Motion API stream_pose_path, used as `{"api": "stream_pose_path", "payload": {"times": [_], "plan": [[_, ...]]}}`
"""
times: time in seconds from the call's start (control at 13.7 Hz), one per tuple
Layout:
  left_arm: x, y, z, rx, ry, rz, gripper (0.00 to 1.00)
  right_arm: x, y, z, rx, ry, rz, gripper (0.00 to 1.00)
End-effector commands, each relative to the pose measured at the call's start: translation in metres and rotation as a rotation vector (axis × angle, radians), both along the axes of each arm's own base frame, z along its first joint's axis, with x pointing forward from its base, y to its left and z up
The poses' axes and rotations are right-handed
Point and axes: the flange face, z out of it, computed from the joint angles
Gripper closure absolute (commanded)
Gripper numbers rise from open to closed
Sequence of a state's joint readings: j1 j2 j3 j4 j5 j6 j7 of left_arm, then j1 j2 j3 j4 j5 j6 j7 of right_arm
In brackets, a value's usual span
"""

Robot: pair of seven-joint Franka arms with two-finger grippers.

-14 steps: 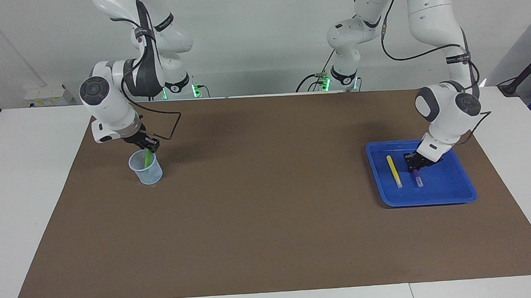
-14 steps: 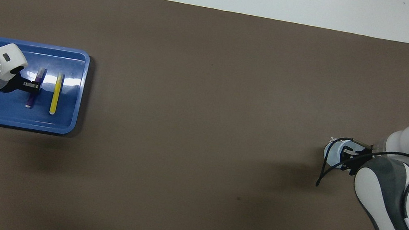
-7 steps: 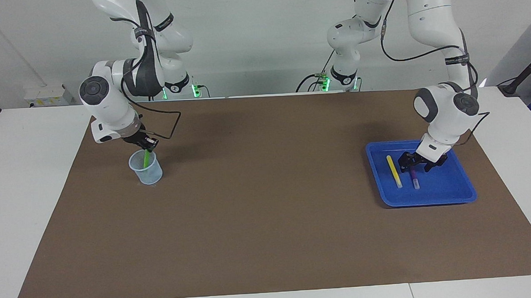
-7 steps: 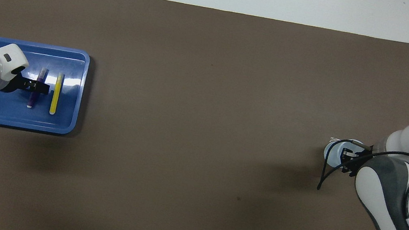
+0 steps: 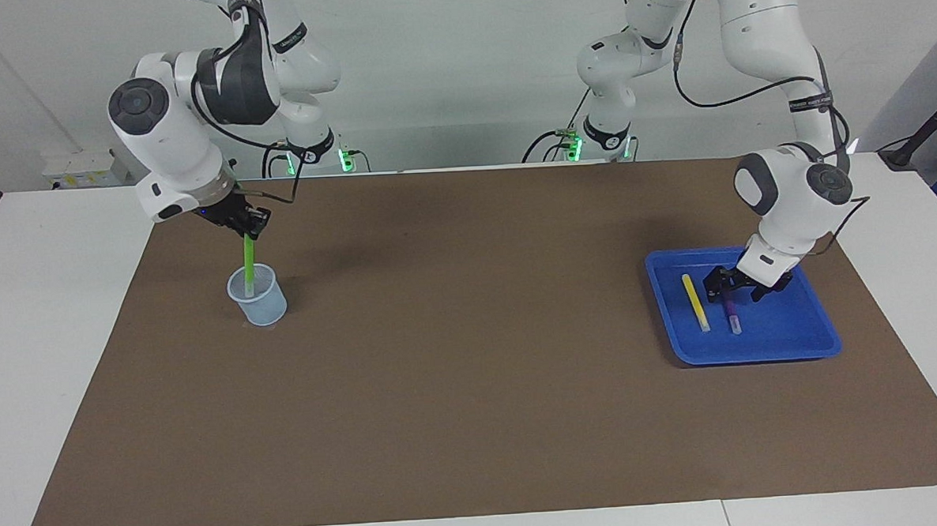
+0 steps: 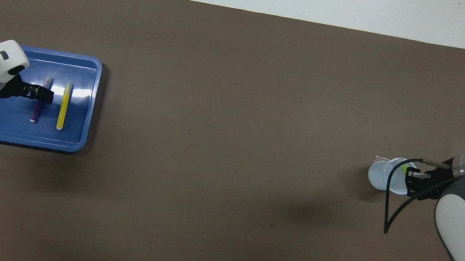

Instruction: Right arm passes pens to left for tray arrangement

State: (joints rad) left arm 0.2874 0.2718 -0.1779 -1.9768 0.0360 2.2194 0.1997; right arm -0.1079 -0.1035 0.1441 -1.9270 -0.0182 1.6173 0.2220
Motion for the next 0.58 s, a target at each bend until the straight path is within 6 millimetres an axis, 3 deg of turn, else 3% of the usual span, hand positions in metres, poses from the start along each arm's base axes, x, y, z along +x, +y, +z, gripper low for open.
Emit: {"api": "stream_pose_path", "payload": {"times": [0.0,0.15,0.37,0.51], "plan": [[0.005,-0.008,0.035,-0.038,0.036,0.061,0.00,-0.009,0.038,0.045,0.073,-0.020,0.108,1.00],[0.003,-0.025,0.056,-0.064,0.062,0.118,0.00,-0.023,0.088,0.060,0.100,-0.040,0.199,1.00],[-0.002,-0.067,0.096,-0.159,0.168,0.319,0.00,-0.043,0.161,0.069,0.229,-0.055,0.323,1.00],[-0.013,-0.096,0.116,-0.245,0.276,0.487,0.00,-0.049,0.206,0.076,0.265,-0.164,0.385,1.00]]}}
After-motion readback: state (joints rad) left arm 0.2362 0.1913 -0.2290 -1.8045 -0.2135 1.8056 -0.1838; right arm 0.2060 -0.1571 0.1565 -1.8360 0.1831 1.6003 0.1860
